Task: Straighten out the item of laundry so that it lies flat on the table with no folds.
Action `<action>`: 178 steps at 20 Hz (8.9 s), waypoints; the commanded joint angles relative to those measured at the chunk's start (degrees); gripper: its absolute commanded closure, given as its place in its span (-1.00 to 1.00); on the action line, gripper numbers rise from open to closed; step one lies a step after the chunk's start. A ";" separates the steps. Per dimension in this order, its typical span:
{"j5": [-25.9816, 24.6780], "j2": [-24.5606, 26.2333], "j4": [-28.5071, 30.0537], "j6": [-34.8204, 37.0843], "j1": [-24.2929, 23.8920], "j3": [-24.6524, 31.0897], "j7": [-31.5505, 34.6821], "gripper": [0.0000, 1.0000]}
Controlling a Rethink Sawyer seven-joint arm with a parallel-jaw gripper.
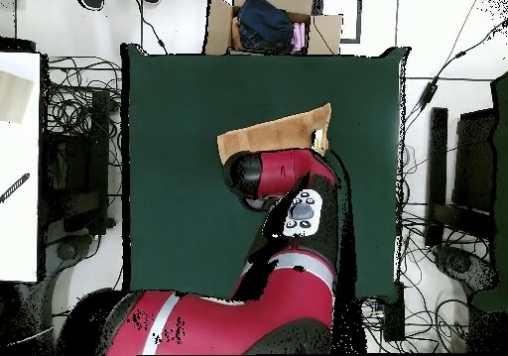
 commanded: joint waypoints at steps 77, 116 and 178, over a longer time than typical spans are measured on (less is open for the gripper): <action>-13.74 -0.83 15.64 -21.43 -2.31 6.36 5.74 -1.00; -14.00 3.15 13.49 -23.98 -4.80 3.45 2.98 -1.00; -13.64 -3.91 14.86 -5.84 -30.26 30.18 -12.84 -1.00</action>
